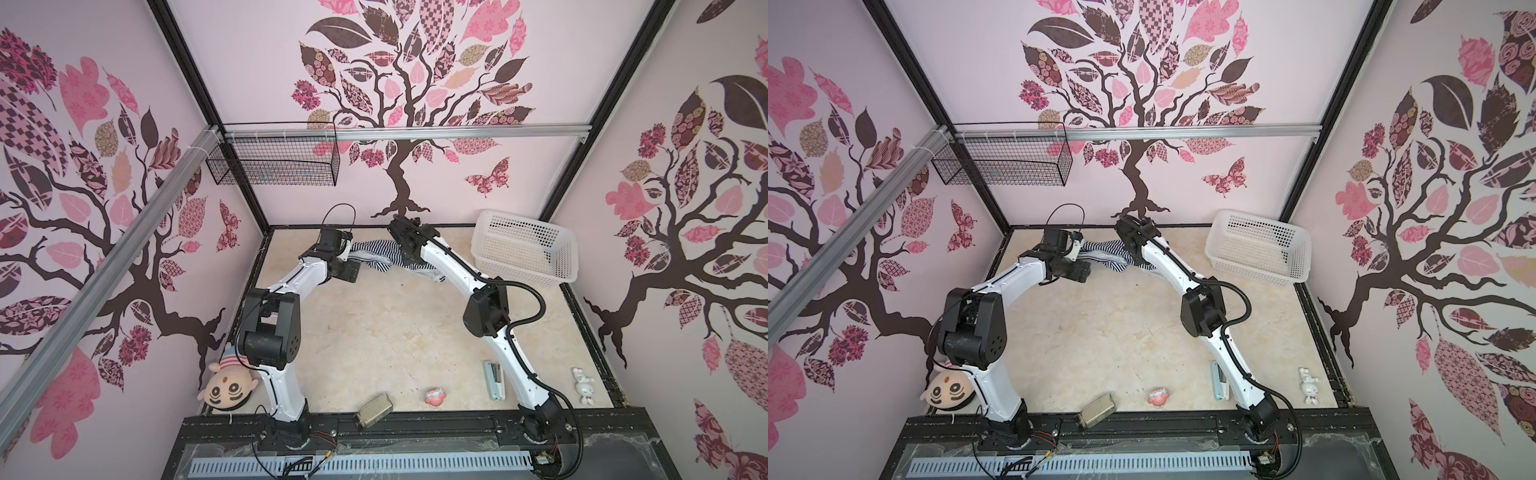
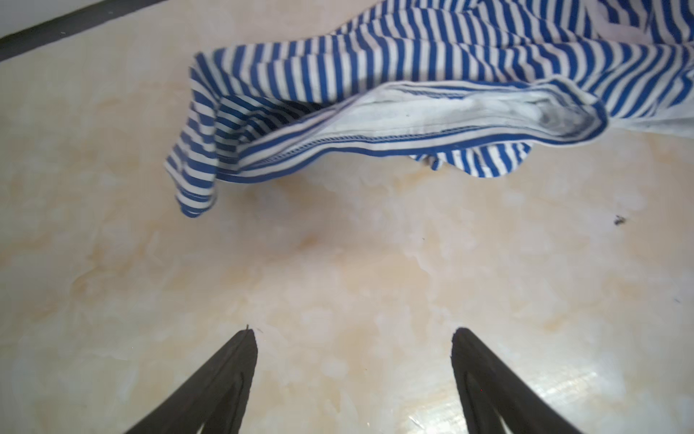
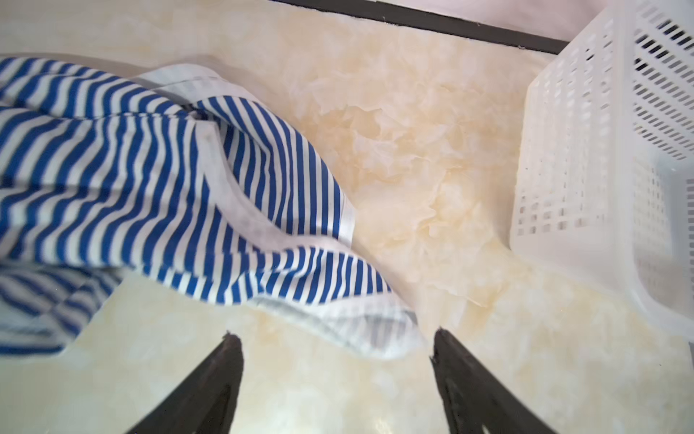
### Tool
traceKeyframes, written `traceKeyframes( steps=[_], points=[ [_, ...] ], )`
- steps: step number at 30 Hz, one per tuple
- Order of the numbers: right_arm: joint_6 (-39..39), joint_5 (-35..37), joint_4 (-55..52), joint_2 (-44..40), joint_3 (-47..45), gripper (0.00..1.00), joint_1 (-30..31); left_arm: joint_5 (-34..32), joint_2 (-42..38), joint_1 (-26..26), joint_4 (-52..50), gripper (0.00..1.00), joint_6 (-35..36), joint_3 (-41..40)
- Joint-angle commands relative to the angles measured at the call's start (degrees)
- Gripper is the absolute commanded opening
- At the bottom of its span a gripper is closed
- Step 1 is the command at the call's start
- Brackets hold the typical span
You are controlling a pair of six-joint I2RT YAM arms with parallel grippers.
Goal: Fold and stack tank tops
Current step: Rotate the tank top at the top-center of the table, then rotate the tank top at the center of the table.
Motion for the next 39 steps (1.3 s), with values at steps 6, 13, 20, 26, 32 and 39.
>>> traceKeyframes(
  steps=[6,13,20,26,32,39],
  points=[
    [4.17,-35.21,26.86,-19.61,-31.47,0.80,1.88,-4.32,9.08,3.92,2.64,0.84,1.20,10.61],
    [6.73,-42.02,30.09,-15.99,-31.51,0.72,1.92,-6.04,17.88,4.19,1.76,0.77,2.77,19.46],
    [8.21,-45.03,33.60,-17.39,-35.55,0.67,1.45,-8.82,23.85,4.27,1.76,0.75,4.21,25.85],
    [11.17,-46.93,37.06,-19.08,-40.34,0.66,-0.11,-5.53,24.28,4.30,-4.99,0.00,5.76,27.72],
    [15.51,-45.73,38.74,-22.40,-48.02,0.69,-1.46,8.68,15.13,4.11,-15.66,0.00,5.52,17.78],
    [17.46,-47.39,44.06,-31.18,-59.90,0.76,-1.73,21.32,-4.80,4.01,-20.62,0.00,6.58,1.03]
  ],
)
